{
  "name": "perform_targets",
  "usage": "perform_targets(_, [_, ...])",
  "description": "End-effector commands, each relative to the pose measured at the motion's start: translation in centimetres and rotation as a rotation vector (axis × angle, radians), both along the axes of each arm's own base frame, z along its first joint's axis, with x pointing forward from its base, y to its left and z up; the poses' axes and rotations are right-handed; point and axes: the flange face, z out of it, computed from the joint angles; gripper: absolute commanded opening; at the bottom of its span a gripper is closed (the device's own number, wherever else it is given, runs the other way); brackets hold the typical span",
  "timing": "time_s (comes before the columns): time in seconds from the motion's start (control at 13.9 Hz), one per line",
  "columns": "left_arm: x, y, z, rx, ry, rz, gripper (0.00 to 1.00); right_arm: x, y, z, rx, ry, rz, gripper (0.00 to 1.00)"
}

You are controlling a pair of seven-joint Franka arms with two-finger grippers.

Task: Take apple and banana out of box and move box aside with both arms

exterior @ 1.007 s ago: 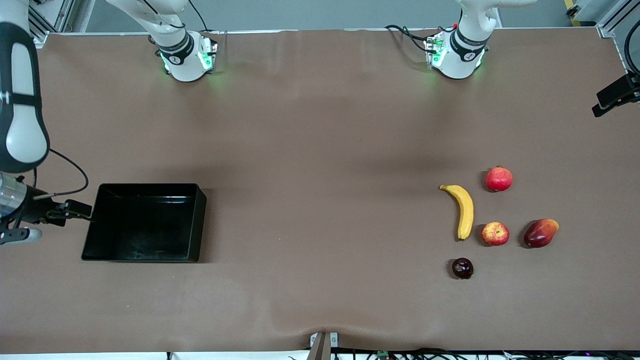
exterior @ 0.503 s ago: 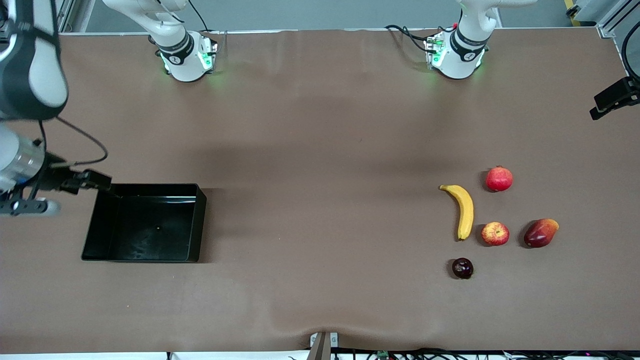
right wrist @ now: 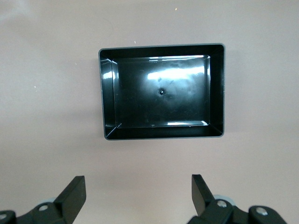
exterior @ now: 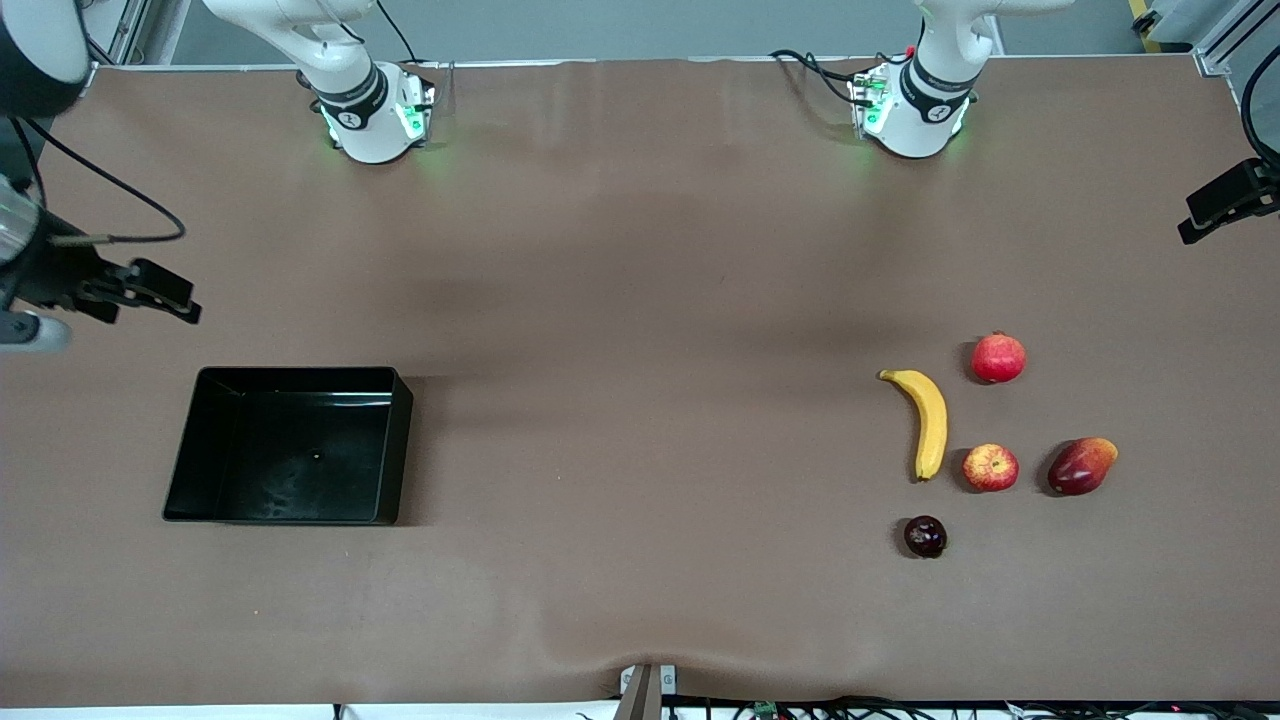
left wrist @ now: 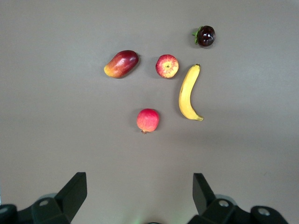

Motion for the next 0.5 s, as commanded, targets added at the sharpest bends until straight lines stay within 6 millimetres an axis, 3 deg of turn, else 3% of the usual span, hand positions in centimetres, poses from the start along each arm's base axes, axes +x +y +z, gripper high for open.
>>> perform_targets(0.0, [0.2, -0.2, 0.4, -0.015, -0.011, 0.004, 1.0, -1.7, -1.3, 2.0, -0.001, 0.007, -0.04, 1.0])
perform_targets(0.22, [0.3, -0.5, 0.3, -0.017, -0.009, -0.002, 1.0, -3.6, -2.6, 2.6, 0.0, 0.023, -0.048, 1.0])
perform_targets(0.43, [0.2, -0.7, 0.4, -0.01, -0.009, -0.007, 1.0, -4.1, -3.4, 2.4, -0.002, 0.037, -0.063, 1.0])
